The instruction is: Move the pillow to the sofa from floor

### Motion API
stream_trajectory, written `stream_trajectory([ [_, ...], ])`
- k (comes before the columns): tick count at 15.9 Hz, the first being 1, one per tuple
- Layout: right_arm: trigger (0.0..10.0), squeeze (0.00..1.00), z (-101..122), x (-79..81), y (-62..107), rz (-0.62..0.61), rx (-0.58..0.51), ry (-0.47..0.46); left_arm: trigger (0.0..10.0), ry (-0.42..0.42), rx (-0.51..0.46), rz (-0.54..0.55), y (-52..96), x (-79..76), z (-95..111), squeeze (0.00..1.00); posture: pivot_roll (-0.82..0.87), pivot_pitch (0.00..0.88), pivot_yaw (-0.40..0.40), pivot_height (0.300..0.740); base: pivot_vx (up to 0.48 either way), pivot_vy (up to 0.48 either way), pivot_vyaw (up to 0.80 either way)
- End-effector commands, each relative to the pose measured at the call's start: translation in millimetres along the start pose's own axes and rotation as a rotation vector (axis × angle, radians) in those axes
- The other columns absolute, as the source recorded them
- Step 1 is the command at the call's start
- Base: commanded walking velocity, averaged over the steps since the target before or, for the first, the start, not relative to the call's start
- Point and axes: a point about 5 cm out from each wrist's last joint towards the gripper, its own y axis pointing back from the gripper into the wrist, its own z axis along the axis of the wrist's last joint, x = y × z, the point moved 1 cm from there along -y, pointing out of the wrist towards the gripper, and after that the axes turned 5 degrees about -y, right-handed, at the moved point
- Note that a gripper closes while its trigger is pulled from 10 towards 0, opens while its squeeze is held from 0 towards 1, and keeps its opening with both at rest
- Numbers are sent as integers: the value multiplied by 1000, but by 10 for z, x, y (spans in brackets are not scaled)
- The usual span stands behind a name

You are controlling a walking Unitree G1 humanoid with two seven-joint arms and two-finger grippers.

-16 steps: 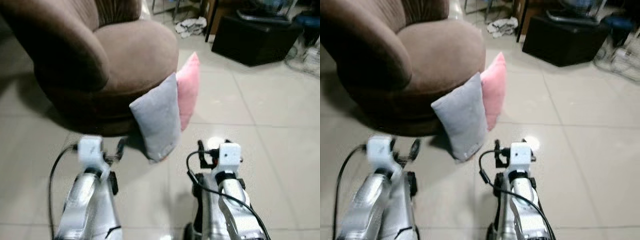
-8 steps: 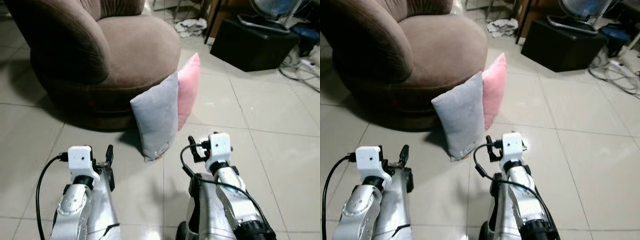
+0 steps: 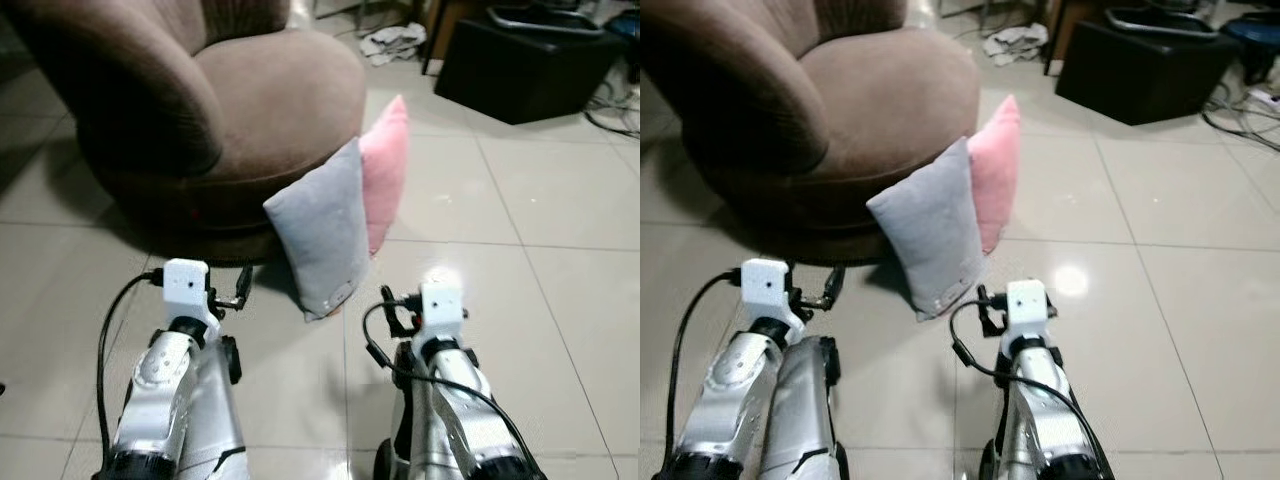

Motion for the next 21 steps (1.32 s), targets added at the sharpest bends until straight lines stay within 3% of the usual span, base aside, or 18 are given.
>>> stream_trajectory([
  [1, 10000, 0, 15, -43, 9, -18, -1, -45, 10000, 22, 8, -27, -14, -46, -30, 0, 99, 56, -20, 442, 0, 0, 0],
  [3, 10000, 0, 82, -72, 2, -36, -39, -89, 10000, 51, -16, -65, -42, -73, -17, 0, 49, 57, 0, 442, 0, 0, 0],
  [5, 10000, 0, 134, -199, 127, -105, -90, -33, 10000, 68, -3, -111, -173, -110, -38, 0, -14, 54, 18, 442, 0, 0, 0],
  [8, 10000, 0, 59, -288, 200, -137, -57, -8, 10000, 64, 0, -133, -245, -187, -37, 0, -39, 45, 9, 442, 0, 0, 0],
  [12, 10000, 0, 101, -211, 146, -94, -53, 3, 10000, 72, -15, -133, -243, -245, -72, 0, -7, 39, -16, 442, 0, 0, 0],
  [15, 10000, 0, 131, -231, 192, -134, -69, -15, 10000, 82, 2, -161, -256, -307, -125, 0, -53, 41, 1, 442, 0, 0, 0],
  [19, 10000, 0, 57, -258, 255, -148, -42, -10, 10000, 58, 10, -198, -333, -347, -100, 0, -68, 47, 15, 442, 0, 0, 0],
  [21, 10000, 0, 62, -239, 225, -140, -38, -3, 10000, 21, 27, -195, -339, -343, -116, 0, -58, 47, 12, 442, 480, 0, 0],
])
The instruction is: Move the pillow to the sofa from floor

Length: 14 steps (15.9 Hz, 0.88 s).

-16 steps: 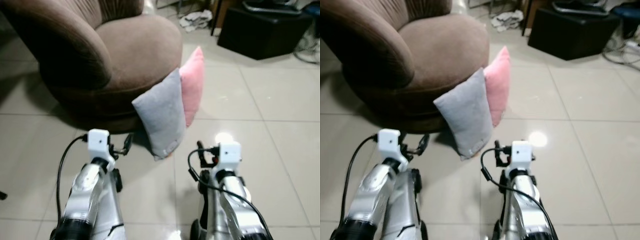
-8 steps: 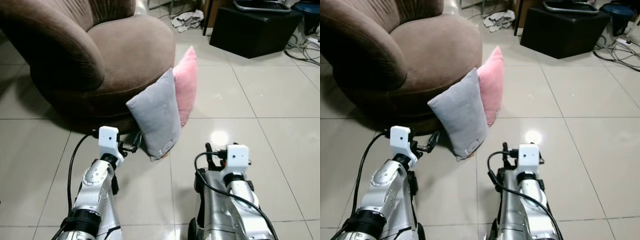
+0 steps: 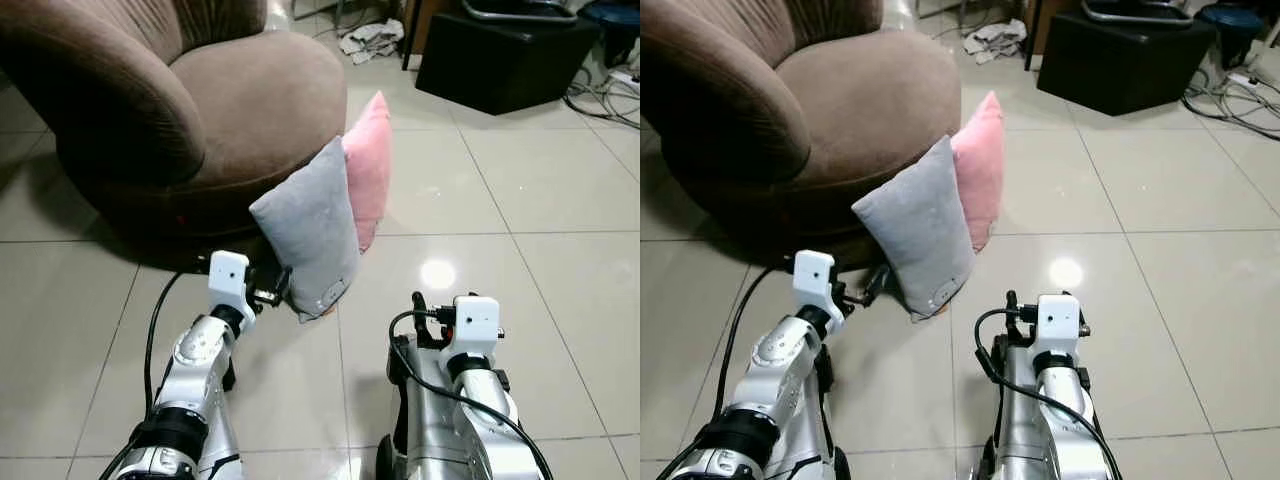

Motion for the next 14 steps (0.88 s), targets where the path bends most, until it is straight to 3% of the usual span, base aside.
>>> stream_trajectory([
  [1, 10000, 0, 12, 5, -18, 2, 6, 11, 10000, -21, 0, -1, -18, 5, 15, 0, -53, 47, 11, 442, 480, 0, 0],
  [14, 10000, 0, -37, 96, -123, 72, 34, 38, 10000, -24, -3, 12, 50, -58, -62, 0, 2, 47, -17, 442, 480, 0, 0],
])
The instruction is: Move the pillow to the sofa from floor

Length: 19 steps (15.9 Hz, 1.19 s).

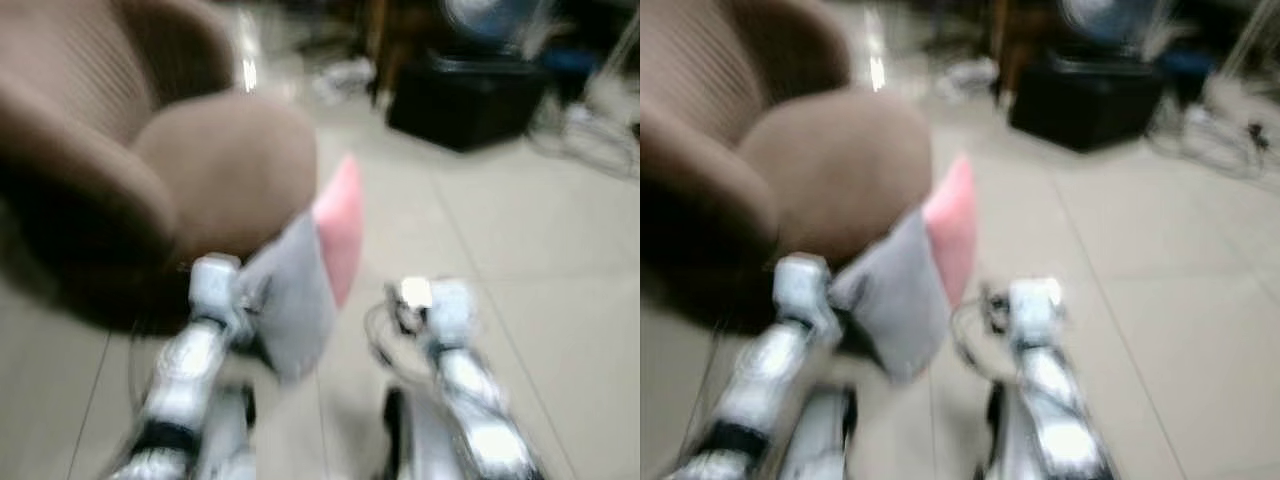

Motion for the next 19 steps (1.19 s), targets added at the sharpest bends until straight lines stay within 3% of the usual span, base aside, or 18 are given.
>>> stream_trajectory([
  [1, 10000, 0, 56, 118, -41, 27, -18, -20, 10000, -46, 17, 37, 63, 154, -14, 0, 2, 47, -17, 442, 480, 0, 0],
  [6, 10000, 0, 38, 157, -63, 51, -9, -15, 10000, -11, 34, 36, 98, 163, -61, 0, 23, 38, -27, 442, 151, 0, 0],
  [12, 10000, 0, 24, 228, -85, 94, 10, -5, 10000, -4, 44, 50, 139, 154, -86, 0, 44, 35, -33, 442, 369, 306, 0],
  [14, 10000, 0, 21, 253, -82, 104, 9, -7, 10000, -19, 38, 55, 156, 158, -81, 0, 49, 40, -34, 442, 336, 343, 787],
  [15, 10000, 0, 14, 260, -78, 104, 12, -13, 10000, -75, 44, 72, 160, 164, -84, 0, 49, 42, -34, 442, 0, 0, 750],
  [19, 10000, 0, -13, 262, -64, 89, 17, -33, 10000, -79, 62, 70, 174, 177, -100, 0, 49, 53, -26, 442, 0, 0, 364],
])
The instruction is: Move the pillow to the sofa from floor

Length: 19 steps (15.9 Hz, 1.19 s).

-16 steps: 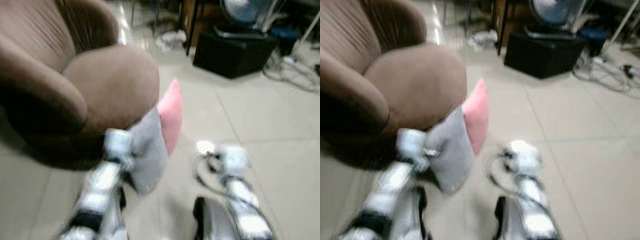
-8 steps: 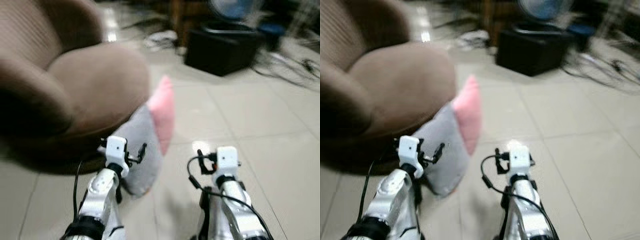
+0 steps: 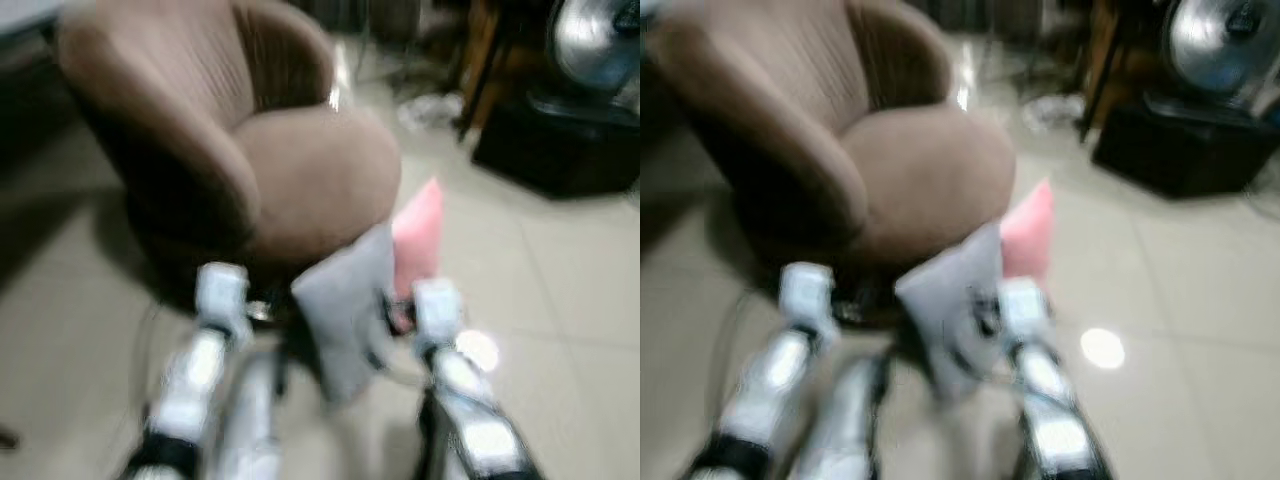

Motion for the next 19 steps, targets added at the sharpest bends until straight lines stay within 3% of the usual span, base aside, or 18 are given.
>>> stream_trajectory([
  [1, 10000, 0, -47, 14, 11, -13, 24, -22, 10000, -25, 14, 3, 19, 59, -9, 0, 50, 57, -22, 442, 0, 0, 0],
  [8, 10000, 0, -71, 51, 20, -10, 25, -33, 10000, -105, 6, -36, -5, 35, 48, 0, 41, 64, -8, 442, 0, 0, 0],
  [10, 10000, 0, -72, 52, 20, -11, 25, -33, 10000, -87, -9, -66, -1, 0, 61, 0, 41, 65, -8, 442, 0, 0, 0],
  [19, 10000, 0, -73, 99, 12, -7, 24, -41, 10000, -100, -1, -106, 26, -37, 36, 0, 42, 64, 4, 442, 480, 0, 0],
])
